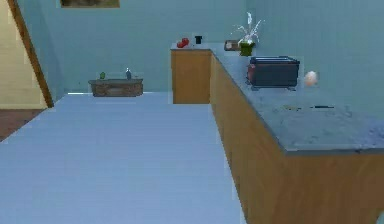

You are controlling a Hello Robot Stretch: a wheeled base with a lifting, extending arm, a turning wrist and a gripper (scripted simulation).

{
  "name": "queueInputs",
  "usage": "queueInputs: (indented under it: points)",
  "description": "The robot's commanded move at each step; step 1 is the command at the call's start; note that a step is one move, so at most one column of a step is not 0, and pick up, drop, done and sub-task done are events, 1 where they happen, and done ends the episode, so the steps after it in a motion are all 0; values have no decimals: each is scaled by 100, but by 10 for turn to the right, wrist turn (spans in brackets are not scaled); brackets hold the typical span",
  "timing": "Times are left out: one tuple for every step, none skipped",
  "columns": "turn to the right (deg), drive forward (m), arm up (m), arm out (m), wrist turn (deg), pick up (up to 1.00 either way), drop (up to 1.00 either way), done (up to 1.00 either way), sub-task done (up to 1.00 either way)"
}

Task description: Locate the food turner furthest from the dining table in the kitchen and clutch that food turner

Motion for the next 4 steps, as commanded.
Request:
queueInputs:
  points:
    - [-90,0,0,0,0,0,0,0,0]
    - [0,40,0,0,0,0,0,0,0]
    - [-450,0,0,0,0,0,0,0,0]
    - [-150,0,0,0,0,0,0,0,0]
